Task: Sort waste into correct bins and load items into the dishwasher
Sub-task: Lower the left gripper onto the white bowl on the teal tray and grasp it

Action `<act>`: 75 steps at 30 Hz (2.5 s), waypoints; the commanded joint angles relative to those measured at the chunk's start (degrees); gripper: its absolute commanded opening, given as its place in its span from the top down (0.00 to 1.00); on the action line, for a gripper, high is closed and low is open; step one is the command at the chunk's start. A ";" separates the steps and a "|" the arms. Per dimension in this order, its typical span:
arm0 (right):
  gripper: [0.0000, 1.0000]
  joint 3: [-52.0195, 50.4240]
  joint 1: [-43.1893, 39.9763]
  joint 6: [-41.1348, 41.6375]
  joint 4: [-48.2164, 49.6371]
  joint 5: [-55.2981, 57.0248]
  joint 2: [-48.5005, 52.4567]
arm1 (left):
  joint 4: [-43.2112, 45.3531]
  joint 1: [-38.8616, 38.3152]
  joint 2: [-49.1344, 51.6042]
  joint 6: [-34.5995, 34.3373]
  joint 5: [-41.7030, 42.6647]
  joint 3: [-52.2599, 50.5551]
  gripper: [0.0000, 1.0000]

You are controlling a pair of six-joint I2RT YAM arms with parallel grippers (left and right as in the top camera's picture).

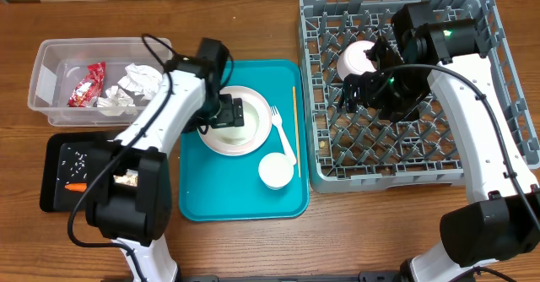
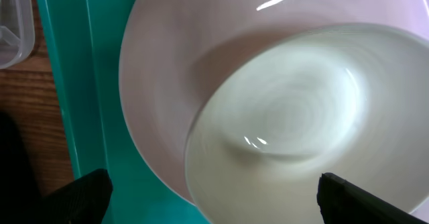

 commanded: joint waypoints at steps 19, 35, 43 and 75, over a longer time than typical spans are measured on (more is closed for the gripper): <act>0.00 -0.24 0.26 0.00 0.17 0.22 -0.15 | 2.64 0.39 0.57 0.11 4.11 -0.72 0.32; 0.00 -0.24 0.26 0.00 0.04 1.09 -0.15 | 6.23 -0.33 0.59 -0.79 4.13 -2.75 0.39; 0.00 -0.24 0.26 0.00 0.55 1.07 -0.15 | 7.61 -1.55 0.59 -0.74 3.39 -2.95 0.53; 0.00 -0.24 0.26 0.02 0.72 1.05 -0.15 | 7.52 -1.84 0.52 1.81 1.49 -2.91 0.96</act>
